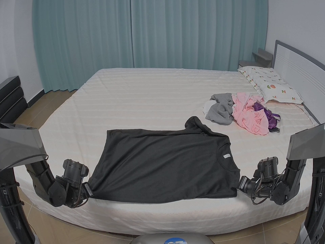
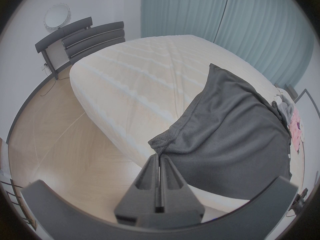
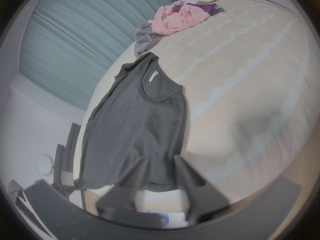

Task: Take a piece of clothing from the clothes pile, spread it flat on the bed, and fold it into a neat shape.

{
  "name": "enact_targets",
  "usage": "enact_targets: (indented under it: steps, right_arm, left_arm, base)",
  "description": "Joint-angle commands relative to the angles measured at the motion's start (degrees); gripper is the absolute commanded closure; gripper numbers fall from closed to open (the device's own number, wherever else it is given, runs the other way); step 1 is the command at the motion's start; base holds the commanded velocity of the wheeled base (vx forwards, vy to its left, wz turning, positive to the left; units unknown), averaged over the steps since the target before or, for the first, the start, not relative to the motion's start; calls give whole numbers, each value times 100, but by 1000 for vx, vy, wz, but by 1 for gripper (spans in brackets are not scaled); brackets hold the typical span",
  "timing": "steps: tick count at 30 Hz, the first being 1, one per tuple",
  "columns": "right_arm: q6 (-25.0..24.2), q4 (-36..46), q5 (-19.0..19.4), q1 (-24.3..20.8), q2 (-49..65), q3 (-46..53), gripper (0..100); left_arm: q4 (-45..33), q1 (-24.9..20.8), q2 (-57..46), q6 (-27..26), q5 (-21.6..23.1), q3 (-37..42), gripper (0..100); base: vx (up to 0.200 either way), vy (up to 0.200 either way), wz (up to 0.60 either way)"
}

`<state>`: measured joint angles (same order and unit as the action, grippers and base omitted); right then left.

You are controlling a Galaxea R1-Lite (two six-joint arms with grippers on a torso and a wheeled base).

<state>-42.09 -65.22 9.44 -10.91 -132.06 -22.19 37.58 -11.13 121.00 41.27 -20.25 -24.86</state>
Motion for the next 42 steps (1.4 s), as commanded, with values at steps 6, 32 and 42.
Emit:
enact_targets:
  steps: [6, 32, 42]
  right_arm:
    - [-80, -35, 32, 124, 137, -383, 100]
    - [-97, 1881, -372, 212, -1129, -4356, 100]
    - [-106, 1793, -363, 212, -1146, -4514, 0]
  left_arm:
    - [12, 304, 46, 189, 12, -476, 100]
    - [548, 480, 828, 707, 100, -1575, 100]
    - [548, 454, 881, 707, 109, -1566, 100]
  base:
    - [0, 0, 0]
    - [0, 0, 0]
    - [0, 0, 0]
